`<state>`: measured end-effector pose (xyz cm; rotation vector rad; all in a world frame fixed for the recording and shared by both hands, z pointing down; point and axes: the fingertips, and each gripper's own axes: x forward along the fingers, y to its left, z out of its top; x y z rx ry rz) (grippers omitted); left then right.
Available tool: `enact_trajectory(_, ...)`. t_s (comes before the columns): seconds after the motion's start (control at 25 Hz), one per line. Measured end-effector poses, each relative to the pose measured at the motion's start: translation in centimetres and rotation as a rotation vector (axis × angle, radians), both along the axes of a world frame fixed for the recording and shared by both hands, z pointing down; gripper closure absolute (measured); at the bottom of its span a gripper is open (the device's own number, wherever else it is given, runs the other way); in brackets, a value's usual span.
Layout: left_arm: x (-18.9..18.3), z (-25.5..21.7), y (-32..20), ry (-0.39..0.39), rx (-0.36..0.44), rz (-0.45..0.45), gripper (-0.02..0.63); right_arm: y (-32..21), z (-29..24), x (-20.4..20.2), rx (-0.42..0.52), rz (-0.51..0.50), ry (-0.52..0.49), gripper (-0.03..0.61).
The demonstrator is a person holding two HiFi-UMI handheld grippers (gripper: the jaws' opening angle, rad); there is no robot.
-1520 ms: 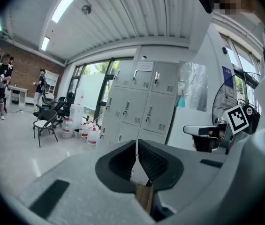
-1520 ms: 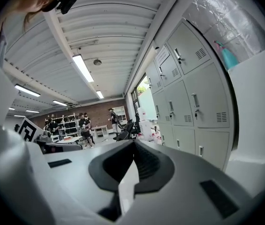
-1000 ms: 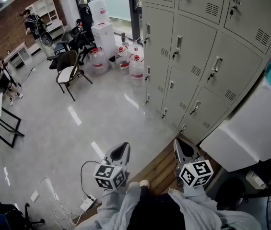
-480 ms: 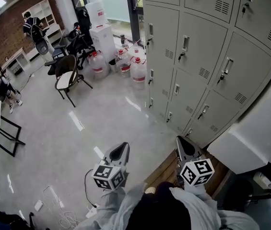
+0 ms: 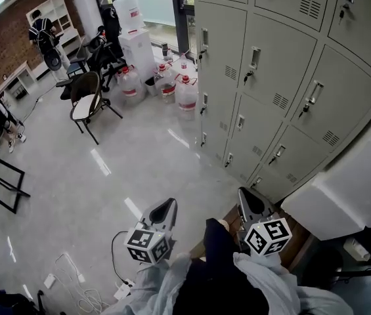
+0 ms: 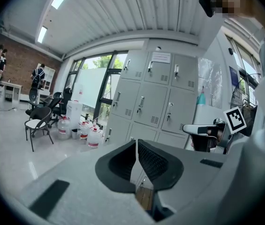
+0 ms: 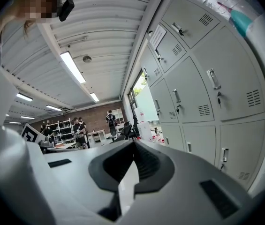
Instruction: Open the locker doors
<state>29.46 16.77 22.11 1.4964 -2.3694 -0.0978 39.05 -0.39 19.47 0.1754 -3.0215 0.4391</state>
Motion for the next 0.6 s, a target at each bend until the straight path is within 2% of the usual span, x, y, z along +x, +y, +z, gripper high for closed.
enact_trajectory(0.6,-8.6,-1.3,-12.3,-0.041,0.015,-0.020,0.595,-11.1,-0.2,-10.2,0.052,-0.076,0.032,0.578)
